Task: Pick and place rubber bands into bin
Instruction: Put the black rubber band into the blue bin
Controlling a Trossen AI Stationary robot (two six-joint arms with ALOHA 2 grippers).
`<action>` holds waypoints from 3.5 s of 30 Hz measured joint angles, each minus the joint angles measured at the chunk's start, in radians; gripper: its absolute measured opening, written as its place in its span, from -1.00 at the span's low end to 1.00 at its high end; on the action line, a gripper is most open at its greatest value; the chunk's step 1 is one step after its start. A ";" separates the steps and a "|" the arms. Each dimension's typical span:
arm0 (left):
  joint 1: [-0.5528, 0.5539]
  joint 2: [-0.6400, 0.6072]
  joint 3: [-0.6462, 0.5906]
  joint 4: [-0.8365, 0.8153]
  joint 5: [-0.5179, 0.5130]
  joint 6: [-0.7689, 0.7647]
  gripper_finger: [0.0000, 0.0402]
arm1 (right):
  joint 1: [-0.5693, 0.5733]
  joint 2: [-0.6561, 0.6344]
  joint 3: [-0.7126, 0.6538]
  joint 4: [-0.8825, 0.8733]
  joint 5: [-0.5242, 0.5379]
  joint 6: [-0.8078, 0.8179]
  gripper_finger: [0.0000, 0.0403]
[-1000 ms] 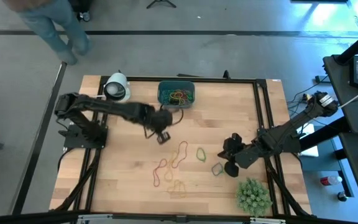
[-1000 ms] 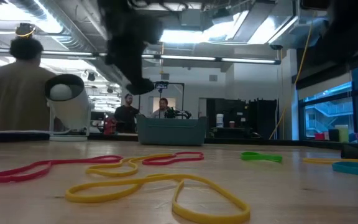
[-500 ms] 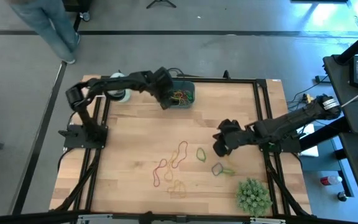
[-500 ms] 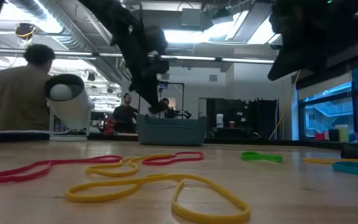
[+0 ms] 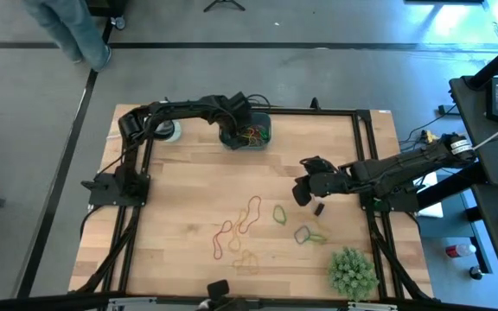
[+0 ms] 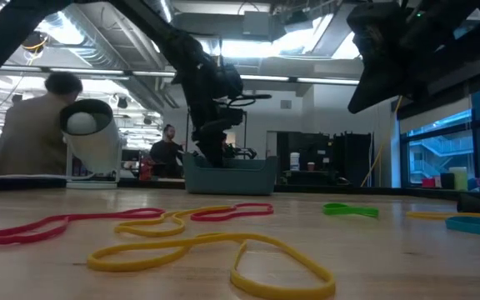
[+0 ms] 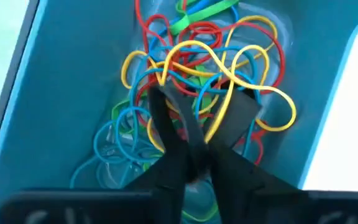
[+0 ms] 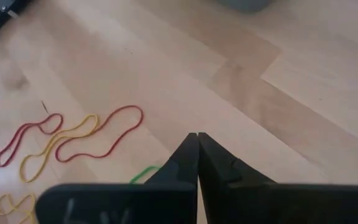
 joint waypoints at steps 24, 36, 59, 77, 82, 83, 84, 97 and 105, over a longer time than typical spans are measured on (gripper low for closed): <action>-0.154 -0.245 0.002 -0.119 -0.177 -0.352 -0.64 | 0.000 0.000 0.000 -0.006 -0.004 -0.114 -0.98; -0.506 -0.365 -0.186 -0.116 -0.264 -0.683 -0.99 | 0.000 0.000 0.000 0.000 -0.004 -0.116 -0.98; -0.808 -0.722 -0.747 0.168 -0.305 -0.910 -0.99 | 0.120 0.057 0.005 -0.045 -0.040 0.304 -0.99; -0.765 -0.943 -0.914 0.179 -0.208 -0.702 -0.99 | 0.233 0.400 0.332 -0.671 -0.240 0.841 -0.87; -0.765 -0.946 -0.916 0.172 -0.203 -0.678 -0.99 | 0.255 0.421 0.244 -0.645 -0.300 0.981 -0.66; -0.765 -0.946 -0.916 0.170 -0.202 -0.678 -0.99 | 0.259 0.418 0.224 -0.622 -0.306 1.007 -0.60; -0.765 -0.946 -0.916 0.171 -0.200 -0.678 -0.99 | 0.263 0.417 0.206 -0.597 -0.306 1.030 -0.54; -0.765 -0.946 -0.916 0.178 -0.225 -0.696 -0.99 | 0.270 0.417 0.129 -0.499 -0.238 1.071 0.23; -0.765 -0.946 -0.916 0.179 -0.250 -0.737 -0.99 | 0.244 0.495 0.129 -0.465 -0.221 1.061 0.27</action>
